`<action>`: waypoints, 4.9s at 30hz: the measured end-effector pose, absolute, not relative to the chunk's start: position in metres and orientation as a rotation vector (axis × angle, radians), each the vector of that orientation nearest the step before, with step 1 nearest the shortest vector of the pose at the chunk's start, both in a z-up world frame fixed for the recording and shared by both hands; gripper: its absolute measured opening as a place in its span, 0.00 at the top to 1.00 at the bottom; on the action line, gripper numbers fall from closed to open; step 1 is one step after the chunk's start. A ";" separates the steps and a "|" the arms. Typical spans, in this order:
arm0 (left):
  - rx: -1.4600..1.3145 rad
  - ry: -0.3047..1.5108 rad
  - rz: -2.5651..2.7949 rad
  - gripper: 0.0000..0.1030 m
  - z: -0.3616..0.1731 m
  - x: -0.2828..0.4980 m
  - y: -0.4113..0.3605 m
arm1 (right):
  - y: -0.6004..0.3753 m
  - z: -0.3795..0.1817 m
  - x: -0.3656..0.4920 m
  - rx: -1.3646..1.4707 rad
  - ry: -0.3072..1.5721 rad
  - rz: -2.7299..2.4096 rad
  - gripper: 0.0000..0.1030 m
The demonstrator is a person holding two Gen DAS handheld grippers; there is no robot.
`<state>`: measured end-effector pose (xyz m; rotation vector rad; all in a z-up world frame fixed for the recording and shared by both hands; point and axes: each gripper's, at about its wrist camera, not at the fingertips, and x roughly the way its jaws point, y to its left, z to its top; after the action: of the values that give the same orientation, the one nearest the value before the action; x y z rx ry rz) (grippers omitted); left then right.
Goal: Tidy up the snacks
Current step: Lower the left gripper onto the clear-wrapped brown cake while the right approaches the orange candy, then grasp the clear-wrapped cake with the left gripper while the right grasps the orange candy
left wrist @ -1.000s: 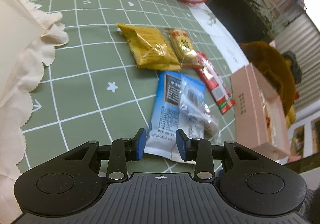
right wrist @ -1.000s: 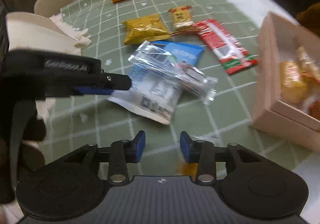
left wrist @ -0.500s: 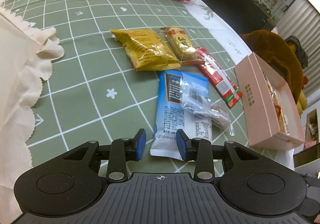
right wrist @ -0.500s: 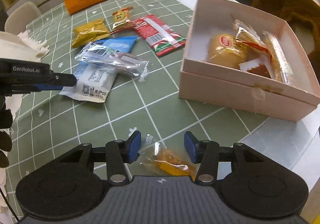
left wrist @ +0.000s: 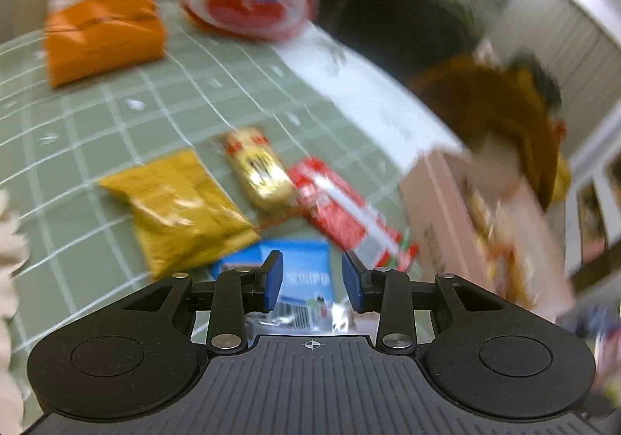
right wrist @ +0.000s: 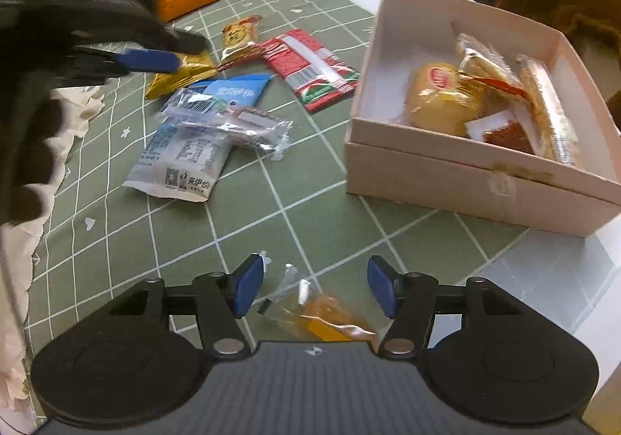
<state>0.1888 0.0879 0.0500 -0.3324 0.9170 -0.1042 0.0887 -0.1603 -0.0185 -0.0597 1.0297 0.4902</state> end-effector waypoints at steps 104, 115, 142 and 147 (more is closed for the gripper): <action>-0.094 0.981 -0.246 0.87 0.019 0.026 0.020 | -0.184 -0.034 0.064 -0.115 0.932 0.315 0.23; -0.175 0.954 -0.248 0.87 0.049 0.052 0.015 | -0.180 -0.026 0.086 -0.095 0.944 0.338 0.64; 0.045 1.046 -0.407 0.45 0.033 0.127 -0.037 | -0.227 -0.036 0.072 -0.046 0.877 0.406 0.36; 0.004 0.978 -0.252 0.48 0.040 0.135 -0.020 | -0.216 -0.039 0.065 -0.123 0.850 0.406 0.28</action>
<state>0.1345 -0.0195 0.0398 0.0044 0.9780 -0.2519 0.0645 -0.2157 -0.0391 -0.1233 0.8497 0.4065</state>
